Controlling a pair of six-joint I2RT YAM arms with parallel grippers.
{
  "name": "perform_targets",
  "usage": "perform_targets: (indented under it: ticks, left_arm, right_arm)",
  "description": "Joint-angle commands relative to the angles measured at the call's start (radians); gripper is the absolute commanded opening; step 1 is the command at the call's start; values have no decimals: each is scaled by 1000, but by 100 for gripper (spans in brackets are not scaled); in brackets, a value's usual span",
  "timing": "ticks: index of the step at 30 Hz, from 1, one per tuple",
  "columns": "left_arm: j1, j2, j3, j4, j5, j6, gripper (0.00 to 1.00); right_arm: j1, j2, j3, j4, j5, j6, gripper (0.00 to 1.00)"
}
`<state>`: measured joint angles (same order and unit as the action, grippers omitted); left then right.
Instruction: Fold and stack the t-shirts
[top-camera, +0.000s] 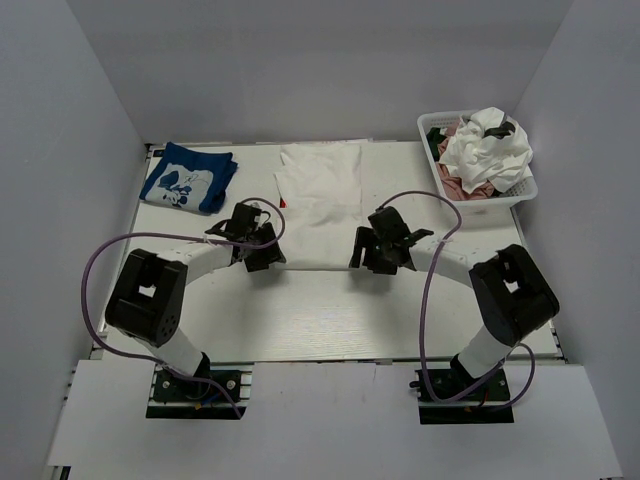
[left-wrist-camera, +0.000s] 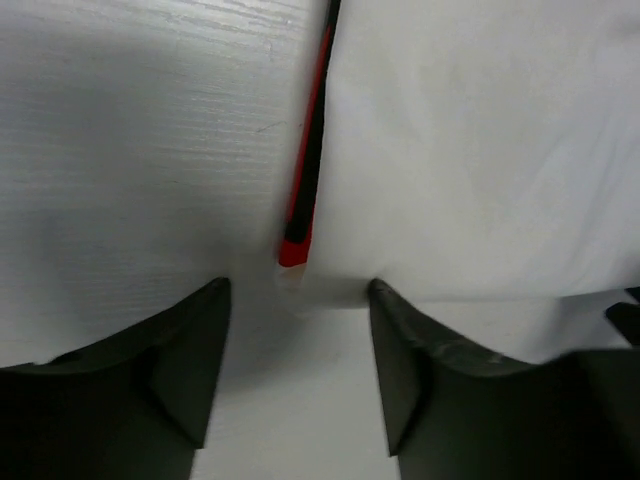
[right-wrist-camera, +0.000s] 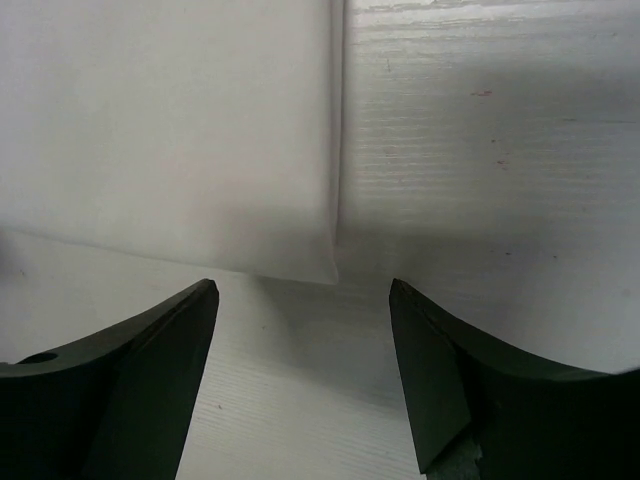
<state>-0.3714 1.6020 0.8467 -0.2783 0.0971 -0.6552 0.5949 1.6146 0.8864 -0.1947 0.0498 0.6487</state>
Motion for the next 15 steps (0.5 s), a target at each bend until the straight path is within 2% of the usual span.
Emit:
perform_targets:
  ticks: [1, 2, 4, 6, 7, 8, 9, 10, 12, 13, 14, 15]
  left_arm:
    - [-1, 21, -5, 41, 33, -3, 61]
    - [-1, 21, -5, 50, 44, -3, 52]
    - [-1, 45, -15, 62, 44, -3, 49]
    - [8, 65, -15, 73, 53, -3, 42]
    - [8, 85, -6, 73, 53, -3, 38]
    - [8, 96, 3, 73, 53, -3, 27]
    - [8, 107, 3, 73, 44, 6, 23]
    - [8, 116, 15, 73, 44, 6, 16]
    - [8, 134, 26, 50, 56, 6, 0]
    - [8, 134, 26, 41, 68, 6, 0]
    - [-1, 122, 26, 41, 56, 6, 0]
    - [-1, 81, 17, 15, 56, 6, 0]
  right_arm:
    - [-9, 34, 17, 41, -36, 46, 74]
    - [-10, 37, 5, 61, -33, 63, 71]
    - [-14, 50, -12, 93, -41, 74, 66]
    - [-20, 74, -10, 101, -39, 80, 63]
    - [-17, 77, -9, 109, -42, 80, 57]
    - [-17, 85, -12, 115, -38, 88, 53]
    - [-23, 88, -12, 126, -39, 86, 50]
    - [-20, 94, -12, 127, -31, 83, 37]
    - [-24, 94, 0, 101, -34, 85, 22]
    - [-23, 76, -1, 100, -34, 86, 13]
    - [-21, 64, -13, 97, -36, 86, 0]
    - [-17, 54, -32, 89, -39, 80, 0]
